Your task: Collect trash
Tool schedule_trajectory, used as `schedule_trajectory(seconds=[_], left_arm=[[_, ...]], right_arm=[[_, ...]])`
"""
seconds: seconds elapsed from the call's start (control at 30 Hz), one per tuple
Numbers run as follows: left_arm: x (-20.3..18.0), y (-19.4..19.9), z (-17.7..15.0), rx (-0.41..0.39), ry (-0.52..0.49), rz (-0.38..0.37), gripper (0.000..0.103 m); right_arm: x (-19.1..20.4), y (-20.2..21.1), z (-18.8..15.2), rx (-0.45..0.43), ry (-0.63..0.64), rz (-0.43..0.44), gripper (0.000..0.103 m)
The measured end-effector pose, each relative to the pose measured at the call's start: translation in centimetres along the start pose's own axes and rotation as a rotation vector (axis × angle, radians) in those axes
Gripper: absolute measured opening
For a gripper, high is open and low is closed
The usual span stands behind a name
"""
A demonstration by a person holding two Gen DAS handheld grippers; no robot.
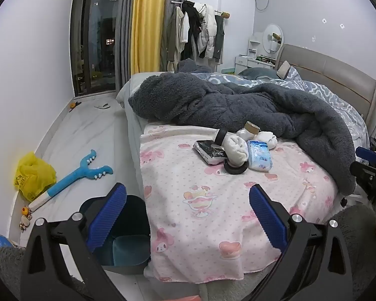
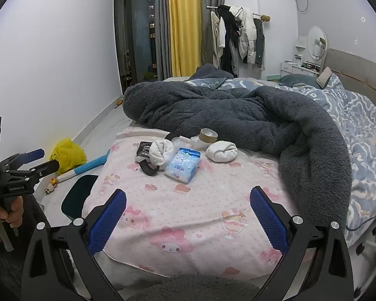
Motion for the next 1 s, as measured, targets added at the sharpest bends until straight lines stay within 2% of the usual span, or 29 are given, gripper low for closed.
schedule_trajectory(seconds=[1.0], left_arm=[[0.02, 0.01, 0.01, 0.002, -0.007, 0.005, 0.100]], right_arm=[[0.11, -0.12, 0.01, 0.006, -0.012, 0.009, 0.100]])
Point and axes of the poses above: each gripper's, at about its wrist camera, not at the fingertips, and y roughly against the way its jaws point, x to its left, z to its top, the point moved 10 cm from there along -y, roughly the way its jaws point, and after that the axes turned 11 degrees about -z, right-handed, at the moved point
